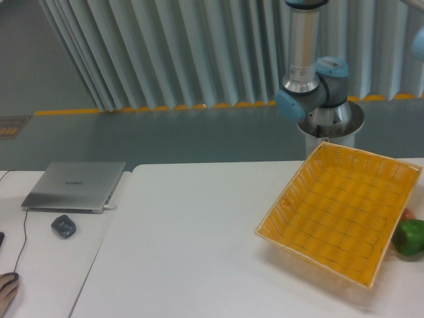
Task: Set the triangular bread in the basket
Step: 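Bring the held triangular bread over the basket and lower it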
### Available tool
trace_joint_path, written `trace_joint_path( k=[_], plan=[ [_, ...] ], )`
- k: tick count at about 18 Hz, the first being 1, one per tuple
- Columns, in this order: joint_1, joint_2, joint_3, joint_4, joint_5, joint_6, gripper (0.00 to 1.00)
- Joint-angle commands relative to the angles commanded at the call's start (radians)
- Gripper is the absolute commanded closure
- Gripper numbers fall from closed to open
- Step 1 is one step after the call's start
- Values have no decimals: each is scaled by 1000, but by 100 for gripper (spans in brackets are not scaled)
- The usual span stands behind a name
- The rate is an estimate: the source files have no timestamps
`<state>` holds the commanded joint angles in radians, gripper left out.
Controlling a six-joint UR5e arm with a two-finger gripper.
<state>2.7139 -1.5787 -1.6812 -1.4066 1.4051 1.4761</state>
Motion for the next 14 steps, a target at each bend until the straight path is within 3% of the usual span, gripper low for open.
trace_joint_path(
  k=[2,5,9,14],
  plan=[
    [-119,20,-2,1,5,-120,100],
    [-227,17,-2,12,6,-203,100],
    [-344,-44,-2,27,24,-287,100],
    [-512,-205,11,205,145,-491,94]
  ],
)
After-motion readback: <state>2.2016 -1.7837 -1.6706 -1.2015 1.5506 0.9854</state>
